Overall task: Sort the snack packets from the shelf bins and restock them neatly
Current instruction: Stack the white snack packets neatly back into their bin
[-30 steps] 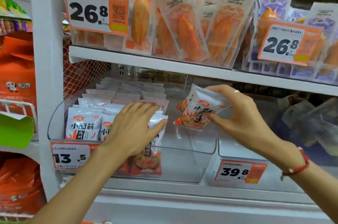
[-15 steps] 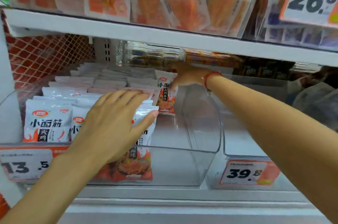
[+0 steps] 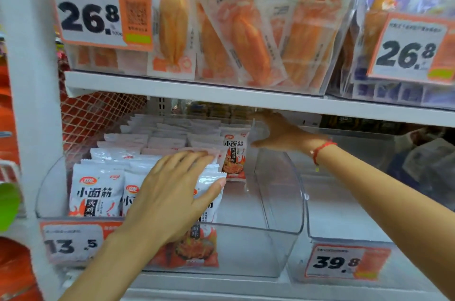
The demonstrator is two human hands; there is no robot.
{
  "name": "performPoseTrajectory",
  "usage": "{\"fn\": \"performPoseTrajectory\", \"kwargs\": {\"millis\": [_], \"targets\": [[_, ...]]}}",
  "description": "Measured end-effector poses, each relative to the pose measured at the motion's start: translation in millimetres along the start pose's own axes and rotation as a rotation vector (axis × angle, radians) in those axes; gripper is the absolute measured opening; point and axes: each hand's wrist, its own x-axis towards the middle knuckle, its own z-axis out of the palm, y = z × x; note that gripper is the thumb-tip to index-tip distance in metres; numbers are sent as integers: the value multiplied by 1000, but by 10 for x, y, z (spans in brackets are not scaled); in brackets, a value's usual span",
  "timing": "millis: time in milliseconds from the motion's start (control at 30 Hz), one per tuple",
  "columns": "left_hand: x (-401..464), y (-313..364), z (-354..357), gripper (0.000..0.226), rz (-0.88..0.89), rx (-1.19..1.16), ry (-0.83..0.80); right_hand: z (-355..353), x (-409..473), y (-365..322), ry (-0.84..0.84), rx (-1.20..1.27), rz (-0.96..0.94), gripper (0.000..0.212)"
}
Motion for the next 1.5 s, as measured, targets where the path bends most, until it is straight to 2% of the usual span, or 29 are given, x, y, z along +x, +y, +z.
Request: {"fn": "performPoseTrajectory", "kwargs": {"millis": [167,300,400,467,567,633,733,800,900,967,1067,1200,1300,1333,1433,1500], "targets": [[-9,32,-83,60,17,-51,75,-65,-851,-91,69,130,-116,55],[-211,181,-222,34,146,-93,297,16,-1601,-324,148,-133,-364,39],[-641,376,-307,18,155,-169,329,227,-2069,-505,109,-195,-469,27],[-1011,472,-338,18,76,-231,145,533,-2301,-574,-49,-157,-448,26],[-1616,417,-75,24,-184,-244,-325,1213,-2512,-569,-442,-161,-328,30],[-2127,339,269,25,-345,-268,-495,1766,-2608,-502,-654,-182,-251,34],[-2967,277,771,26,-524,-378,-773,2600,-2848,-351,-802,-134,-137,34],[-3494,283,974,37,-530,-398,-998,3043,-3107,-267,-850,-45,-62,34],[-4009,257,1143,43,-431,-258,-1093,3489,-3518,-190,-914,14,-5,46],[-4081,248,1200,46,-360,-161,-1104,3714,-3689,-170,-898,-16,-3,62],[-4026,250,1256,45,-353,-176,-1115,3980,-3792,-227,-816,-52,15,74],[-4023,286,1262,45,-353,-196,-1132,4137,-3822,-389,-767,-34,100,61],[-3836,430,1263,45,-380,-299,-1063,3953,-3648,-449,-712,265,236,24],[-3735,507,1253,49,-404,-399,-1031,3838,-3543,-471,-684,363,295,19],[-3477,749,1214,78,-487,-808,-983,3484,-3235,-546,-479,754,581,30],[-3372,875,1180,90,-476,-830,-833,3287,-3087,-593,-360,1036,767,31]]}}
